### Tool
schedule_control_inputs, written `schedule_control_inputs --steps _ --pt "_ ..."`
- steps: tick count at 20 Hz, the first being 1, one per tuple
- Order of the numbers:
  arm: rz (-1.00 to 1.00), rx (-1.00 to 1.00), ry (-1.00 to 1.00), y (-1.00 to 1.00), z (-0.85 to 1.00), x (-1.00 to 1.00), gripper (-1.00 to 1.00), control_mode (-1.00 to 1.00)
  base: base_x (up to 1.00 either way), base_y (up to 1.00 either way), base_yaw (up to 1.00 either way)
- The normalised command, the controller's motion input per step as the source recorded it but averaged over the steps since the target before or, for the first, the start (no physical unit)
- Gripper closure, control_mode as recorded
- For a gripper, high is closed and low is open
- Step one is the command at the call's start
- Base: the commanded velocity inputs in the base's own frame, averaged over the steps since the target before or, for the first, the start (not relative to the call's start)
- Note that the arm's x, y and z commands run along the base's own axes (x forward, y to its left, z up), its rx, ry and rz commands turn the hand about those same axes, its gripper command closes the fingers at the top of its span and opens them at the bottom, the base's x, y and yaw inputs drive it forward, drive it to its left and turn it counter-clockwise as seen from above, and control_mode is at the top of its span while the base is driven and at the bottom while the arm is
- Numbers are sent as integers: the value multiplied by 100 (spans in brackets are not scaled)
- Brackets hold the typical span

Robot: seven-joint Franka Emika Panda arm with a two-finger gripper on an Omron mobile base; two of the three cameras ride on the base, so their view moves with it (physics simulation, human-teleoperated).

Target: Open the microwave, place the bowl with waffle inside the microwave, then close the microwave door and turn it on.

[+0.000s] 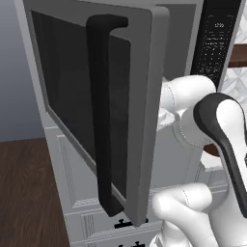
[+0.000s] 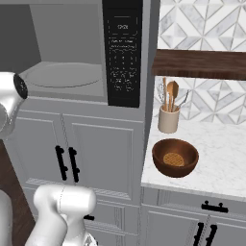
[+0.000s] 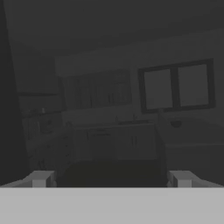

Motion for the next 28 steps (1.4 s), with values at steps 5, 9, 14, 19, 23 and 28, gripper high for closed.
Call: schedule_control_inputs --steps 5,9,14,19,23,28 --pt "0 -5 0 63 0 0 -100 -100 0 0 0" --pt "0 -4 0 52 0 0 -100 -100 0 0 0" --pt "0 0 0 8 0 0 -100 -100 0 0 0" --pt "5 0 -4 -23 0 0 -100 -100 0 0 0" --pt "9 0 -10 -96 0 -5 -100 -100 0 0 0" --pt "10 0 -7 -100 0 -1 -100 -100 0 0 0"
